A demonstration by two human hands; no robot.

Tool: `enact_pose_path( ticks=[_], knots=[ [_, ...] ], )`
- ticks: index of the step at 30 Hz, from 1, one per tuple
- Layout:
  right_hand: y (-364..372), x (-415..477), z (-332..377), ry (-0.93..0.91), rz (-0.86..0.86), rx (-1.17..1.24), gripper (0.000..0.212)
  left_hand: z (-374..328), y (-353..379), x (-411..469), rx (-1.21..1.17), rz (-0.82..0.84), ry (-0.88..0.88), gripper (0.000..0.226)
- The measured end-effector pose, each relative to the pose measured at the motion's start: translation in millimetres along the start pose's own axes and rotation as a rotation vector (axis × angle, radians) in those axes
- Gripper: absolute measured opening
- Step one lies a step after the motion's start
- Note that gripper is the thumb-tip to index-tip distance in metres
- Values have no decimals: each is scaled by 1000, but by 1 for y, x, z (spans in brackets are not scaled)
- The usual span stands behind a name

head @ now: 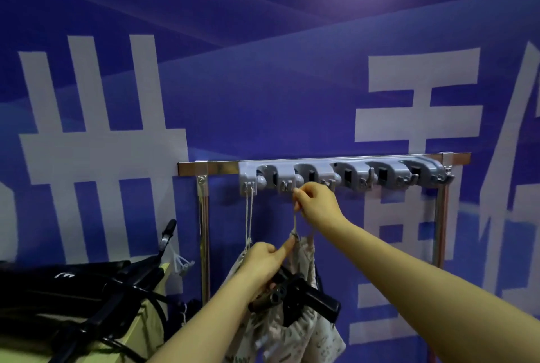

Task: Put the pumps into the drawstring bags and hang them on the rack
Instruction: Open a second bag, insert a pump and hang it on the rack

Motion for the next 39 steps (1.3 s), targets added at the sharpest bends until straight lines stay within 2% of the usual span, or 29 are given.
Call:
enact_pose_path(
  ticks=[2, 7, 12, 21, 27, 30, 39],
  knots=[
    [3, -5, -3, -13, 14, 49, 28, 4, 0, -2, -2, -23, 7, 56],
    [-4, -9, 31, -207, -7, 83, 27, -1, -15, 4, -22, -87, 34, 61],
    [-7, -2, 61, -323, -33, 61, 22, -20, -30, 7, -102, -119, 89, 57],
    [-13, 9, 24, -137, -122, 3, 28, -10, -14, 15, -113, -77, 47, 60],
    [9, -18, -7, -10, -80, 139, 27, 16, -1, 15, -44, -65, -40, 62],
    [19, -34, -13, 36, -79, 194, 25, 16, -2, 14, 15, -58, -40, 56],
    [34, -66, -6, 7, -35, -5, 12, 12, -18, -4, 49, -53, -46, 48]
  ],
)
Point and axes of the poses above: each hand's wrist, its own x-axis towards the middle knuckle, its own y-axis out of the palm, z = x × y, the point moved 10 cm from there along x, towards the middle knuckle, and after that the axes turned 12 degrees about x, right-handed, at the moved point
